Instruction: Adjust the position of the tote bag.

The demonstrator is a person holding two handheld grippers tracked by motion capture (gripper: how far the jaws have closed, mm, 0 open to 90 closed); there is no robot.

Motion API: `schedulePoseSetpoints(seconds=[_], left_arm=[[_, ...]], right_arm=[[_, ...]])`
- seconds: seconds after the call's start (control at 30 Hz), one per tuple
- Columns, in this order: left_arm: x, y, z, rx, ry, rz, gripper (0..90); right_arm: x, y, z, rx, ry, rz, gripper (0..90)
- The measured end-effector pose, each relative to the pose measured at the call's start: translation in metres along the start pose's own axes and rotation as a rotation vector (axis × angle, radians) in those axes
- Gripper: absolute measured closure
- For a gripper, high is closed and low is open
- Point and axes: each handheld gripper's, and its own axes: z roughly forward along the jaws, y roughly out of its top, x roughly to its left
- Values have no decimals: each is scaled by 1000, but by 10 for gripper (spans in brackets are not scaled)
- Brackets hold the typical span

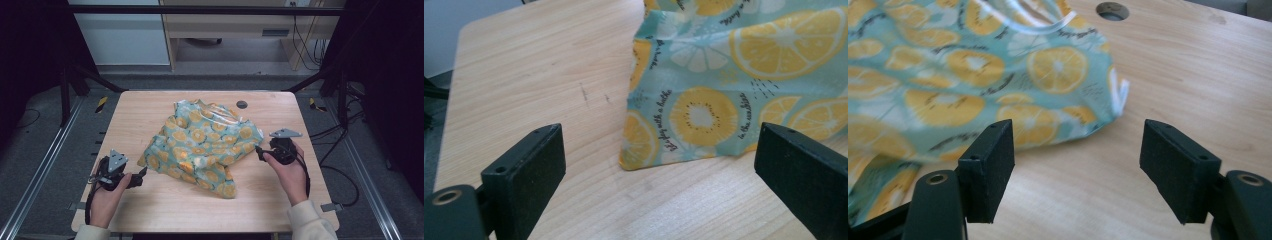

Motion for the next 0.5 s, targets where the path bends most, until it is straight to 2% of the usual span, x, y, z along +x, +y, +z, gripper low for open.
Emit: schedulePoseSetpoints(seconds=[0.1,0.17,0.2,0.23,0.3,0.33,0.37,0.4,0.5], left_arm=[[1,2,0,-15,7,-5,71],[1,1,1,-1,1,1,71],[0,1,1,5,0,8,71],[0,0,1,7,-5,7,71],[-2,1,1,5,-13,13,71],[-2,1,1,5,-14,17,71],[-3,1,2,9,-14,23,71],[-4,1,2,11,-13,24,70],[-5,2,2,5,-17,29,70]], right_arm=[[-16,12,10,25,21,36,273],[-24,18,18,42,25,46,263],[-31,23,29,76,34,68,249],[-31,23,29,76,34,68,249],[-35,27,40,89,46,97,238],[-37,30,52,100,53,109,231],[-37,30,52,100,53,109,231],[-38,30,63,118,51,127,206],[-37,28,70,132,61,143,182]])
